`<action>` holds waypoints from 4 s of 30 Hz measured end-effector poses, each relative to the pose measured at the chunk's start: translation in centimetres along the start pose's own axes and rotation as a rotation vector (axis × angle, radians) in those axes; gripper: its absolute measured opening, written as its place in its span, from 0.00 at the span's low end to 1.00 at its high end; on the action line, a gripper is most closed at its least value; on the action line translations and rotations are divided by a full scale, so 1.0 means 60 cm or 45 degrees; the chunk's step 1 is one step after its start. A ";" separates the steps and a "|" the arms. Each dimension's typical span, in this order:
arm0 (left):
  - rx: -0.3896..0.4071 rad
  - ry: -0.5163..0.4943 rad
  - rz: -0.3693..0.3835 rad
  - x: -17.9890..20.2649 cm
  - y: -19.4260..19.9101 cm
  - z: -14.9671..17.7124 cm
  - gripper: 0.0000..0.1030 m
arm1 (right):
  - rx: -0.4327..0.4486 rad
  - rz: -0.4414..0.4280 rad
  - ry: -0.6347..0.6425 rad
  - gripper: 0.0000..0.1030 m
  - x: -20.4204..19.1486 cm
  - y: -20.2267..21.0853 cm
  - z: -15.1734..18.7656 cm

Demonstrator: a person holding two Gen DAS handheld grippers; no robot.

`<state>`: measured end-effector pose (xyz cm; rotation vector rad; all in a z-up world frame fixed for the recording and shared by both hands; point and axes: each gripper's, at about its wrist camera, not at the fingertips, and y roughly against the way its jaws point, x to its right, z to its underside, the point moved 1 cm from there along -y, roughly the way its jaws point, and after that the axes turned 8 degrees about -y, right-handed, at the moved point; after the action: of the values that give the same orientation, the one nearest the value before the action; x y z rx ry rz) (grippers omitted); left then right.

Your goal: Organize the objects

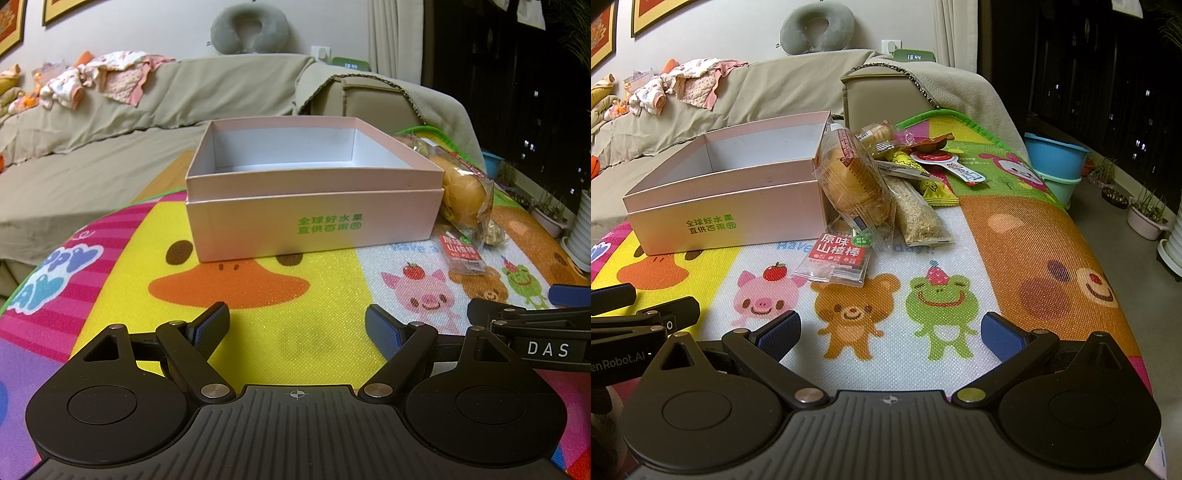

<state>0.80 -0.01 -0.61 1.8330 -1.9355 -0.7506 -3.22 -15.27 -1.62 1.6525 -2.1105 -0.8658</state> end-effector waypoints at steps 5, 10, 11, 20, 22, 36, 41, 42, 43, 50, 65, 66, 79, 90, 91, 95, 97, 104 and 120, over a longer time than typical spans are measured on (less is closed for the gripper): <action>0.000 0.000 0.000 0.000 0.000 0.000 0.83 | 0.000 0.000 0.000 1.00 0.000 0.000 0.000; 0.000 0.000 0.000 0.000 0.000 0.000 0.83 | 0.000 0.000 0.000 1.00 0.000 0.000 0.000; 0.000 0.000 0.000 0.000 0.000 0.000 0.83 | 0.000 0.000 0.000 1.00 0.000 0.000 0.000; 0.000 0.000 0.000 0.000 0.000 0.000 0.83 | 0.000 0.000 0.000 1.00 0.000 0.000 0.000; 0.000 0.000 0.000 0.000 0.000 0.000 0.83 | 0.000 0.000 0.000 1.00 0.000 0.000 0.000; 0.000 0.000 0.001 0.000 0.000 0.000 0.83 | 0.000 0.000 0.000 1.00 0.000 -0.001 0.000; 0.000 0.000 0.001 0.000 0.000 0.000 0.83 | 0.000 0.000 0.000 1.00 0.000 -0.001 0.000; 0.000 0.001 0.002 0.000 0.000 0.000 0.83 | 0.000 0.000 0.000 1.00 0.000 -0.001 0.000; 0.000 0.000 0.001 0.000 0.000 0.000 0.83 | 0.000 0.000 0.000 1.00 0.000 -0.001 0.000; -0.001 -0.004 -0.002 0.000 0.000 0.000 0.83 | 0.000 0.001 0.000 1.00 0.000 -0.001 0.000; -0.003 -0.006 -0.003 -0.002 -0.001 0.000 0.83 | -0.048 -0.021 0.012 1.00 0.010 0.001 -0.006; -0.003 -0.005 -0.003 -0.002 -0.001 0.000 0.83 | -0.068 -0.023 0.016 1.00 0.009 -0.003 -0.010; 0.001 0.022 -0.017 -0.024 0.026 -0.018 0.79 | -0.177 -0.075 0.026 1.00 0.003 0.004 -0.036; 0.033 0.161 -0.125 -0.146 -0.015 -0.158 0.79 | 0.214 -0.194 -0.078 1.00 0.044 0.121 -0.245; 0.017 0.176 -0.129 -0.153 -0.030 -0.161 0.79 | 0.193 -0.216 -0.022 1.00 0.044 0.116 -0.260; -0.037 0.199 -0.085 -0.169 -0.082 -0.157 0.77 | 0.201 -0.227 0.173 1.00 0.036 0.097 -0.265; -0.062 0.205 -0.061 -0.169 -0.100 -0.151 0.72 | 0.177 -0.237 0.254 1.00 0.023 0.081 -0.241; -0.118 0.267 -0.056 -0.179 -0.124 -0.139 0.21 | 0.200 -0.198 0.546 0.87 -0.043 0.020 -0.128; -0.122 0.185 -0.013 -0.168 -0.127 -0.140 0.12 | 0.101 -0.103 0.227 0.45 0.059 -0.010 -0.133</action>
<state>12.75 8.86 2.33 1.7895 -1.7702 -0.6808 0.97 -20.80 3.72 1.7945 -1.9924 -0.6389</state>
